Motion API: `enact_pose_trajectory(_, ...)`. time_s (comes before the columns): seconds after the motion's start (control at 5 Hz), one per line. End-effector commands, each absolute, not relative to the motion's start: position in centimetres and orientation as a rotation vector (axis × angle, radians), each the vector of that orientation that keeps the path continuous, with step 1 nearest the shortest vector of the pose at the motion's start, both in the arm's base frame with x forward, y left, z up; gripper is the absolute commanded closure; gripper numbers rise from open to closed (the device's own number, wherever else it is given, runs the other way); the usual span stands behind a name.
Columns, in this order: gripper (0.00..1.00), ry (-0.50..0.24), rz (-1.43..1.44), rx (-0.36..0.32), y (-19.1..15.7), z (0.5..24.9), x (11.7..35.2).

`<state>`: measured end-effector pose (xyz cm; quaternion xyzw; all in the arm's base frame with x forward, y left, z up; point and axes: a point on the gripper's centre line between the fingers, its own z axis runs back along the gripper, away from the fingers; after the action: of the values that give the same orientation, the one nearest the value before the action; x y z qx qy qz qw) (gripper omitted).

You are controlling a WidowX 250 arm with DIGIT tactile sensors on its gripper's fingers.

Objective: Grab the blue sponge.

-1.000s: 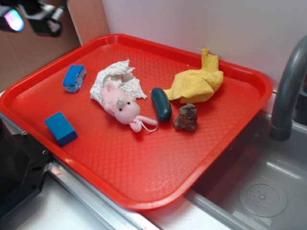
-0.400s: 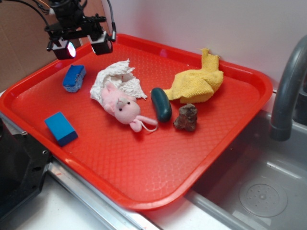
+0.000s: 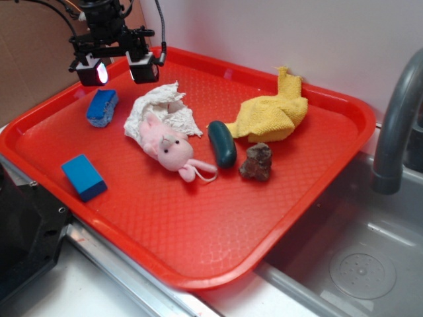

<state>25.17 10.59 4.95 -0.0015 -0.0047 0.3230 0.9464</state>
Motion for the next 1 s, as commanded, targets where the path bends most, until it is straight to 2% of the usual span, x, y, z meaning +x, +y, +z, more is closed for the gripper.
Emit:
enact_pose_trajectory(0.0, 0.0, -0.127, 0.7, 0.027, 10.9, 9.1, 25.3)
enact_pose_trajectory(0.4, 0.0, -0.138, 0.686, -0.004, 10.9, 7.4, 24.0)
enact_pose_trajectory(0.8, 0.0, -0.135, 0.676, 0.003, 11.0, 7.0, 22.8)
